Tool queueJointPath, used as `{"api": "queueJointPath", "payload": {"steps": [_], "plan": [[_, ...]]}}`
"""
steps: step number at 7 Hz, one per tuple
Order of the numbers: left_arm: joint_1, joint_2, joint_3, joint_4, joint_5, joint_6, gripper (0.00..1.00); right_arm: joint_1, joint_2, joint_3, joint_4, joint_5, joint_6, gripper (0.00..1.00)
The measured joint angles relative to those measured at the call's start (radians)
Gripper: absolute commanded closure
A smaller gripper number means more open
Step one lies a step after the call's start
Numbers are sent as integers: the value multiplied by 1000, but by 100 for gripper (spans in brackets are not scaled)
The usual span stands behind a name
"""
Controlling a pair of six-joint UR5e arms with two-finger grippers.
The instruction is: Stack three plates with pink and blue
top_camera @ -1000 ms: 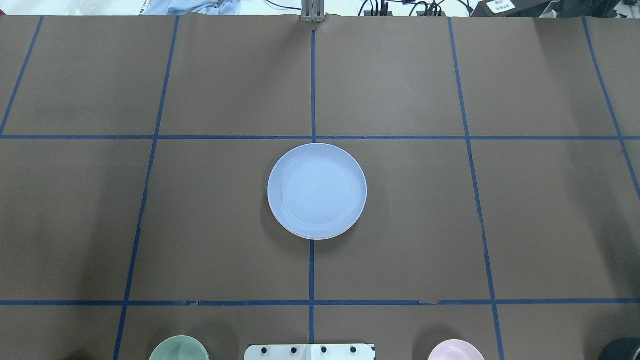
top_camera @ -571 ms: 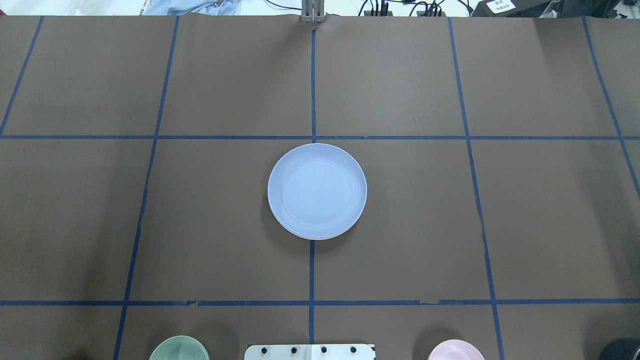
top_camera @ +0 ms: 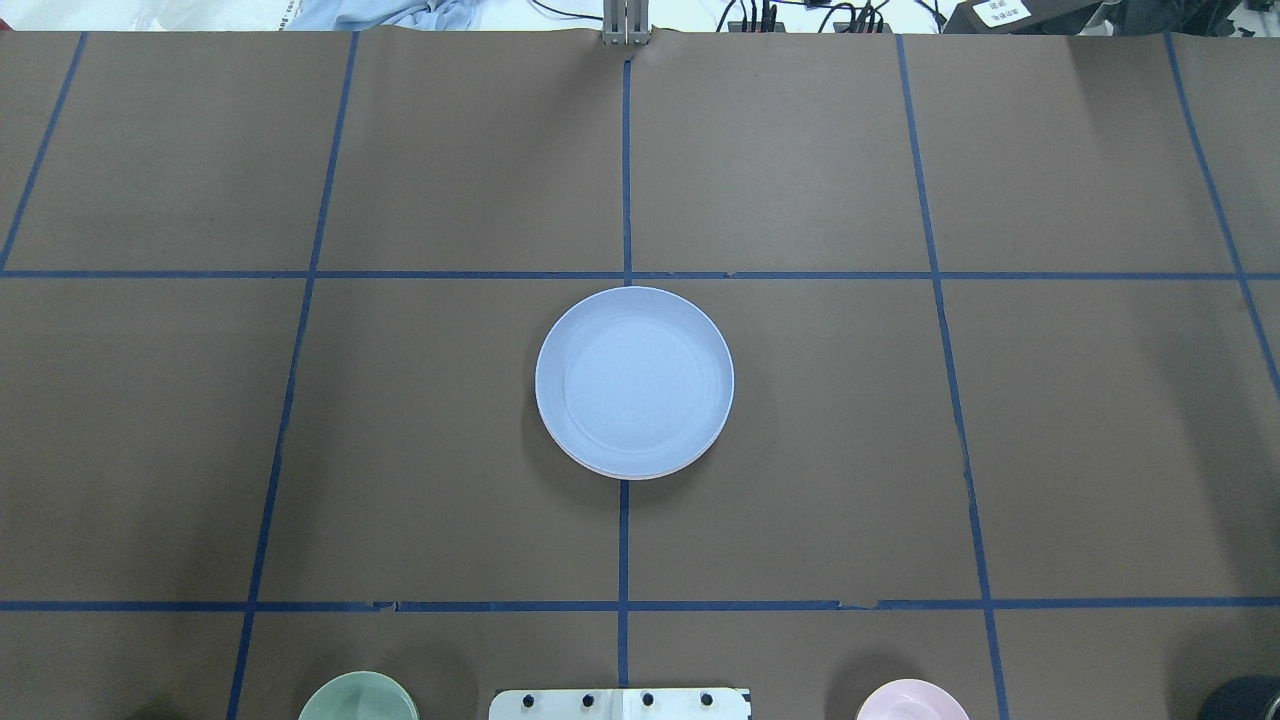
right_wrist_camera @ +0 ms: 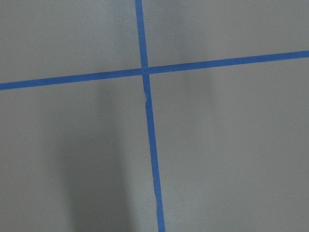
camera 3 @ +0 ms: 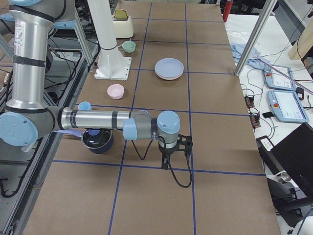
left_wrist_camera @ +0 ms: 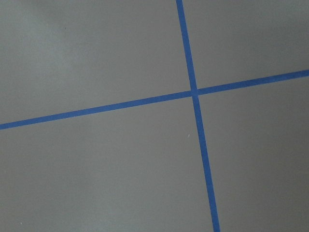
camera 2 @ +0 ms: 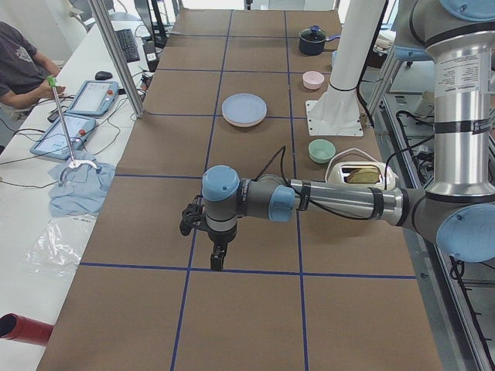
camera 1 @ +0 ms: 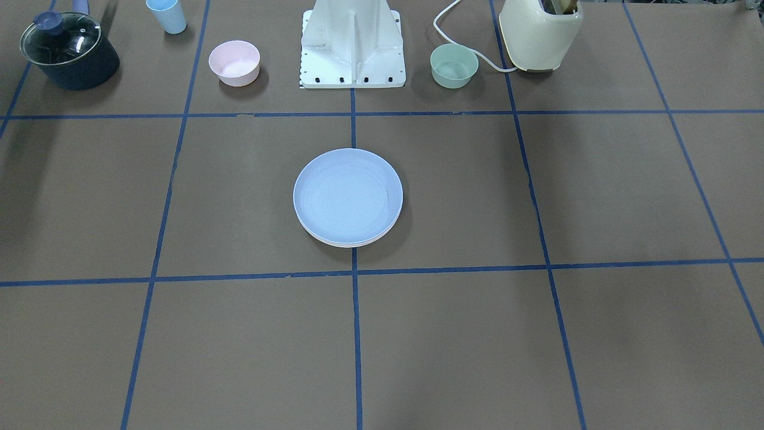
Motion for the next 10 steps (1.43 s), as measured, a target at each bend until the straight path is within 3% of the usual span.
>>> {"api": "queueJointPath", "payload": {"steps": [2,4,7,10], "plan": [[0,0,1,0,-7,1,0,39,-5,70,-110,-31,-57,0],[0,0,-3,1,-8,1,0,86,-19,82,-178,-12,-142,0],[0,0,-9,1,-8,1,0,121,-61,84,-185,69,-179,0],[0,0,-7,1,-10,1,0,124,-59,86,-184,80,-183,0]]}}
